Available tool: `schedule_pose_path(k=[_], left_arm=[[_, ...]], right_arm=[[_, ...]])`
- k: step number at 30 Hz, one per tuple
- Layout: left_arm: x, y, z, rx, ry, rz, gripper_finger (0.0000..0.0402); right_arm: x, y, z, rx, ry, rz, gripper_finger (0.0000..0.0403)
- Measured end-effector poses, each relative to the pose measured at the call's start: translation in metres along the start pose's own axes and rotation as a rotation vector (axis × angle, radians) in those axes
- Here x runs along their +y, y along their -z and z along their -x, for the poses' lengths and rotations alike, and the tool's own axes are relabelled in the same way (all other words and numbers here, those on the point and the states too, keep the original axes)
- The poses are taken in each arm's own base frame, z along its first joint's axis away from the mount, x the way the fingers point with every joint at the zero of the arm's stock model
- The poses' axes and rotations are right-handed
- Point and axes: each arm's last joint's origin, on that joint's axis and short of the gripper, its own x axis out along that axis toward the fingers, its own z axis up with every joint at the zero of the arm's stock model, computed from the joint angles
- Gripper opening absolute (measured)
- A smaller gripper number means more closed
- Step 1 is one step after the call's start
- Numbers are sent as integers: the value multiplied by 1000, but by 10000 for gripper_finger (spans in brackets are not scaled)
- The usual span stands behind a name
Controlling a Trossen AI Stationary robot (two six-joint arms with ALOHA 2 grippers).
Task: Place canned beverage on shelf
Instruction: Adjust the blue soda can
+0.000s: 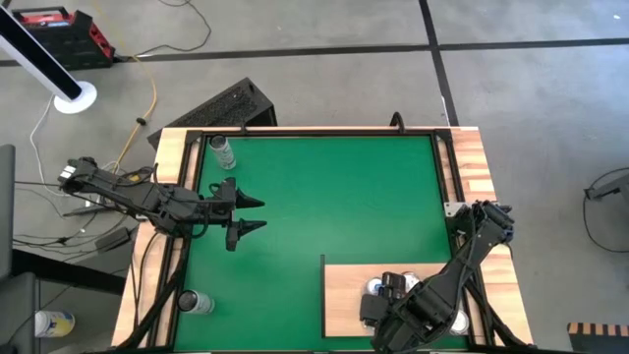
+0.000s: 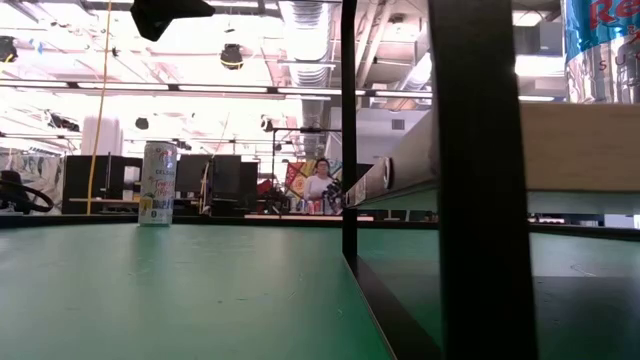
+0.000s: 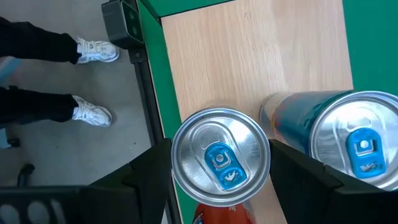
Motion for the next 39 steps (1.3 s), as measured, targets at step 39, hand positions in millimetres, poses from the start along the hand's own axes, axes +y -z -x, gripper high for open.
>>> schedule_pose_path(k=[39], left_arm=[[0, 0, 0, 0, 0, 3, 256]], right_arm=[[3, 0, 0, 31, -55, -10, 281]])
